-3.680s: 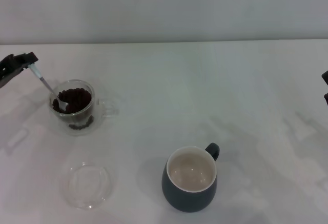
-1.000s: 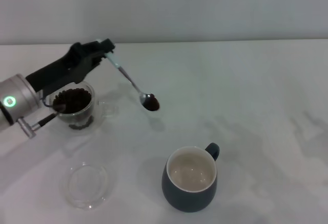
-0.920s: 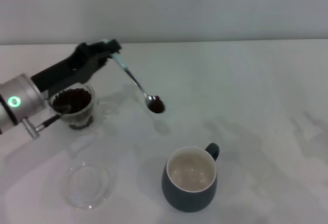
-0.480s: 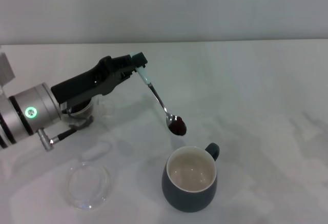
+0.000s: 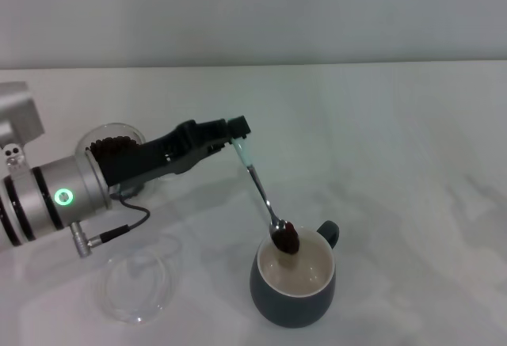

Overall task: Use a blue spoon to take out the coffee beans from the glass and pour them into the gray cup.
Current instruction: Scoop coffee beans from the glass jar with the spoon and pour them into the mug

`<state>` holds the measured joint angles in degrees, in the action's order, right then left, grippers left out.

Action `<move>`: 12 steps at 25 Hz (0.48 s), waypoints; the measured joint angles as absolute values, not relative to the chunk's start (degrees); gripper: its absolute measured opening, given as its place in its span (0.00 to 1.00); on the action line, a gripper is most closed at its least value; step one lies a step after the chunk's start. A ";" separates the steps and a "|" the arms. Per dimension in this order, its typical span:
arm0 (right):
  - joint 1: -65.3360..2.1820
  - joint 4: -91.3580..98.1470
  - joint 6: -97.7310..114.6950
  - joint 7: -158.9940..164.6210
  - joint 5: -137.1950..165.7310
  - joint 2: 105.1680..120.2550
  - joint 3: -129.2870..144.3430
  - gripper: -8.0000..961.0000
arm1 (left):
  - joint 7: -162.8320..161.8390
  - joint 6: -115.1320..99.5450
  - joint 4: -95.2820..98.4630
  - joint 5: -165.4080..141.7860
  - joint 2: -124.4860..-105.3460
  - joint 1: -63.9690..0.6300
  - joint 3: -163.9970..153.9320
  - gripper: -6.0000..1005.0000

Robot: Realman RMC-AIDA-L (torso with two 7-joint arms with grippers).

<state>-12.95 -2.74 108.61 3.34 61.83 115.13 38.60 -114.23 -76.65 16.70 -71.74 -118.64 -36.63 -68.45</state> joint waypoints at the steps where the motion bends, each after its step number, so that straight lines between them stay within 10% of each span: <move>1: -12.93 -2.76 108.62 3.34 61.85 115.13 38.59 0.37 | -113.96 -76.54 16.78 -71.74 -118.61 -36.79 -69.04 0.13; 12: -12.62 -3.05 108.78 3.34 61.88 115.13 38.57 0.37 | -112.70 -72.13 23.50 -79.96 -118.61 -38.30 -71.05 0.13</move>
